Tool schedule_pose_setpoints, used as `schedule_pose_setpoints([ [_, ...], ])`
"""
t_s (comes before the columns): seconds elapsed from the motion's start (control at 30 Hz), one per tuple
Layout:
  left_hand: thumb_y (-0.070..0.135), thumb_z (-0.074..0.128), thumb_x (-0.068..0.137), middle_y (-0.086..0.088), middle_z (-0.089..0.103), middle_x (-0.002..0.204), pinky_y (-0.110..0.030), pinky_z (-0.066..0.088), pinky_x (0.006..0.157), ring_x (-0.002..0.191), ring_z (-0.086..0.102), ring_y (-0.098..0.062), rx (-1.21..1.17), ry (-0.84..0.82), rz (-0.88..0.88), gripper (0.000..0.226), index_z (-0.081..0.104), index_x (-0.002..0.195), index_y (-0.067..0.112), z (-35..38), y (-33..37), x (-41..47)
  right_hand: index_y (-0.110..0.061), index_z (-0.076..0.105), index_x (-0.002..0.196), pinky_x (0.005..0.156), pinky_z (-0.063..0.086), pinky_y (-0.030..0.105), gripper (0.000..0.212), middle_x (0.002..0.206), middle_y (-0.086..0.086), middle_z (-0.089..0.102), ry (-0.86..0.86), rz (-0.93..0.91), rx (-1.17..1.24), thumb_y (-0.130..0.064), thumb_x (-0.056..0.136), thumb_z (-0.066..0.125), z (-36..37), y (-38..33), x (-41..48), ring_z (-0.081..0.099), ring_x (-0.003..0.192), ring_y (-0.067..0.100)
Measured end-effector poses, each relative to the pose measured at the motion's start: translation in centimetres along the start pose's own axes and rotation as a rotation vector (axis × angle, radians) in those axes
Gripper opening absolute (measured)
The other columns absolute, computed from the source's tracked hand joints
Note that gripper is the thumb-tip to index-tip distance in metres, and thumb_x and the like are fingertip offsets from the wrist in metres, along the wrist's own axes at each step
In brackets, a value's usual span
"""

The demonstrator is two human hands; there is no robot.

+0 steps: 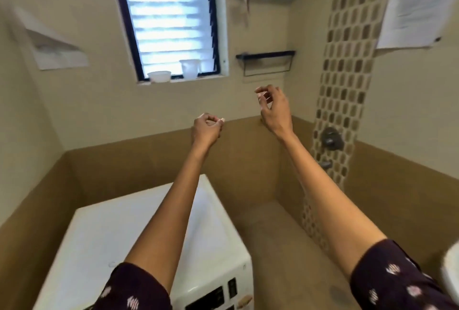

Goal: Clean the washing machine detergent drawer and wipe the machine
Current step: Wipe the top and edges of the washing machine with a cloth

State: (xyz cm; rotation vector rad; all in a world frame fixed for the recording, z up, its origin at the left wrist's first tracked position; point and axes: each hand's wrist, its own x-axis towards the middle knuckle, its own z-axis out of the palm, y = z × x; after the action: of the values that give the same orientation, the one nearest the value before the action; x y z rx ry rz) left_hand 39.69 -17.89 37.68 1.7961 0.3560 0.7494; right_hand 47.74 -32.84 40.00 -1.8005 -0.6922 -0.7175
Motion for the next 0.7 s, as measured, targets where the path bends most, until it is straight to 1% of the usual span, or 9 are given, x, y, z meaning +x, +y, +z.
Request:
schedule_pose_setpoints([
  [0.1,0.023,0.063,0.087,-0.009,0.065,0.080,-0.029,0.049,0.072,0.059,0.056,-0.015,0.028,0.005,0.072,0.018,0.054,0.072,0.023,6.4,2.7,3.8,-0.009,0.064,0.104,0.076,0.039,0.021,0.018,0.093,0.001,0.053,0.058,-0.025,-0.019,-0.010,0.094,0.049,-3.4,4.2,5.3,0.051,0.082,0.010],
  [0.17,0.024,0.061,0.089,-0.008,0.065,0.085,-0.029,0.051,0.069,0.063,0.057,-0.015,0.020,0.005,0.102,0.009,0.058,0.082,0.018,10.8,4.5,6.5,-0.009,0.064,0.104,0.076,0.039,0.020,0.018,0.093,-0.001,0.052,0.063,-0.036,-0.032,-0.010,0.093,0.049,-5.2,7.4,8.7,0.050,0.082,0.010],
  [0.27,0.025,0.060,0.090,-0.008,0.064,0.089,-0.023,0.048,0.059,0.068,0.057,-0.013,-0.004,0.010,0.120,0.011,0.059,0.094,0.015,16.2,5.8,10.2,-0.010,0.063,0.106,0.078,0.040,0.020,0.019,0.097,-0.002,0.052,0.027,-0.052,-0.067,-0.012,0.094,0.049,-7.2,12.0,12.8,0.049,0.084,0.008],
  [0.33,0.026,0.059,0.090,-0.006,0.063,0.090,-0.020,0.047,0.058,0.069,0.056,-0.012,0.002,0.014,0.114,0.012,0.059,0.096,0.016,19.3,6.0,12.6,-0.011,0.063,0.107,0.074,0.039,0.016,0.019,0.099,-0.001,0.055,0.035,-0.037,-0.065,-0.014,0.095,0.048,-8.0,15.2,15.5,0.049,0.083,0.006],
  [0.43,0.027,0.060,0.090,-0.005,0.064,0.089,-0.022,0.049,0.061,0.067,0.056,-0.010,0.013,0.016,0.072,0.011,0.058,0.093,0.017,22.6,5.4,15.7,-0.013,0.062,0.108,0.060,0.033,0.004,0.019,0.097,-0.003,0.054,0.044,0.003,-0.073,-0.016,0.095,0.049,-8.3,19.5,18.1,0.047,0.081,0.004],
  [0.5,0.027,0.061,0.089,-0.007,0.064,0.091,-0.022,0.049,0.061,0.069,0.057,-0.012,0.024,0.032,0.056,0.012,0.057,0.093,0.017,24.3,4.8,17.9,-0.014,0.062,0.109,0.059,0.033,0.001,0.019,0.097,-0.005,0.050,0.044,0.018,-0.082,-0.016,0.096,0.049,-7.9,22.0,19.6,0.046,0.081,0.002],
  [0.57,0.027,0.061,0.089,-0.008,0.063,0.093,-0.022,0.048,0.061,0.071,0.057,-0.013,0.026,0.047,0.057,0.012,0.057,0.093,0.017,25.5,4.3,20.2,-0.013,0.062,0.110,0.066,0.035,0.003,0.020,0.098,-0.005,0.049,0.042,0.025,-0.082,-0.016,0.096,0.049,-7.1,24.3,21.0,0.046,0.084,0.003],
  [0.63,0.027,0.061,0.089,-0.008,0.063,0.094,-0.022,0.048,0.061,0.072,0.057,-0.013,0.030,0.060,0.074,0.012,0.056,0.094,0.017,26.7,3.6,22.7,-0.013,0.062,0.111,0.075,0.038,0.013,0.020,0.101,-0.002,0.051,0.042,0.030,-0.072,-0.016,0.096,0.049,-5.9,26.5,22.4,0.048,0.087,0.005],
  [0.7,0.027,0.060,0.090,-0.007,0.064,0.094,-0.022,0.049,0.062,0.073,0.057,-0.013,0.025,0.073,0.086,0.012,0.057,0.095,0.017,27.5,2.7,25.7,-0.012,0.063,0.110,0.077,0.040,0.017,0.020,0.103,0.001,0.054,0.038,0.016,-0.060,-0.016,0.095,0.050,-4.1,28.7,24.4,0.050,0.087,0.006],
])
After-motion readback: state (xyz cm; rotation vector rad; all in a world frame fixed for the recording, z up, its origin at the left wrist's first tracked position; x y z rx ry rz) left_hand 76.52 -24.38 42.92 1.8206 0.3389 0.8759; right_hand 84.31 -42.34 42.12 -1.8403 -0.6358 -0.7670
